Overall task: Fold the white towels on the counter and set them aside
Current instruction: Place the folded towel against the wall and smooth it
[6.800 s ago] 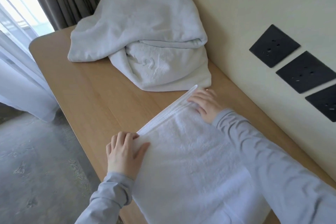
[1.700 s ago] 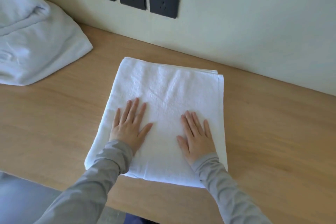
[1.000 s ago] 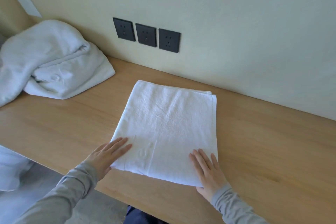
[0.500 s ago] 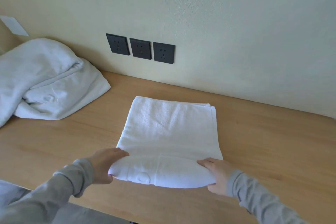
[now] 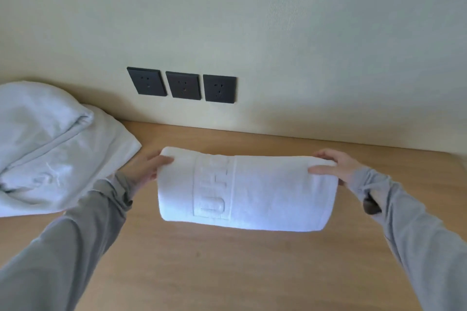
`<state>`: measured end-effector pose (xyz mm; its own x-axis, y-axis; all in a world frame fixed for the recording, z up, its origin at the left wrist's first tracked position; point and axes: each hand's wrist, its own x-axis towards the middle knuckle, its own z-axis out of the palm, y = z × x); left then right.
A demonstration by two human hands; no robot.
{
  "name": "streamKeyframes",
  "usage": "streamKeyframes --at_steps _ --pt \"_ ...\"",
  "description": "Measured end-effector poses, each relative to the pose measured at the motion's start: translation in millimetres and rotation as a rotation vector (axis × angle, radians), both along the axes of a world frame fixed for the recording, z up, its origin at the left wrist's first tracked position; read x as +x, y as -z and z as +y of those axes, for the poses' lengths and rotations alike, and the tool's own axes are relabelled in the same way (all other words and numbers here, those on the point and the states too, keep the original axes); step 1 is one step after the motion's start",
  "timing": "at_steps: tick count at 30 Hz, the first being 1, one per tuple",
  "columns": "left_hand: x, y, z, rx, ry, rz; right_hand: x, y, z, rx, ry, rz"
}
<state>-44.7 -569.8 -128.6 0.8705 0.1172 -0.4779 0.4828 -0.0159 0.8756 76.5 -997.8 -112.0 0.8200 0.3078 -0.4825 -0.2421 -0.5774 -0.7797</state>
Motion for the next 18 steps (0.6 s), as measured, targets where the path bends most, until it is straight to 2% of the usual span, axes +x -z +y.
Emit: streamKeyframes --at_steps 2,4,8,12,18 --pt "17.3 22.2 -4.9 0.032 -0.066 0.041 5.3 24.0 8.5 0.008 0.204 0.002" --pt "27.6 44.1 -11.0 0.149 -0.116 0.081 1.4 46.4 19.3 -0.006 0.345 -0.031" --pt "38.7 77.1 -21.8 0.233 -0.246 0.118 -5.2 75.6 37.7 0.019 0.495 -0.136" --pt "49.0 94.9 -21.0 0.39 -0.247 0.151 6.0 89.1 51.3 0.009 0.547 -0.217" --pt "55.8 116.6 -25.2 0.537 -0.24 0.157 17.7 114.9 57.4 -0.167 0.456 -0.261"
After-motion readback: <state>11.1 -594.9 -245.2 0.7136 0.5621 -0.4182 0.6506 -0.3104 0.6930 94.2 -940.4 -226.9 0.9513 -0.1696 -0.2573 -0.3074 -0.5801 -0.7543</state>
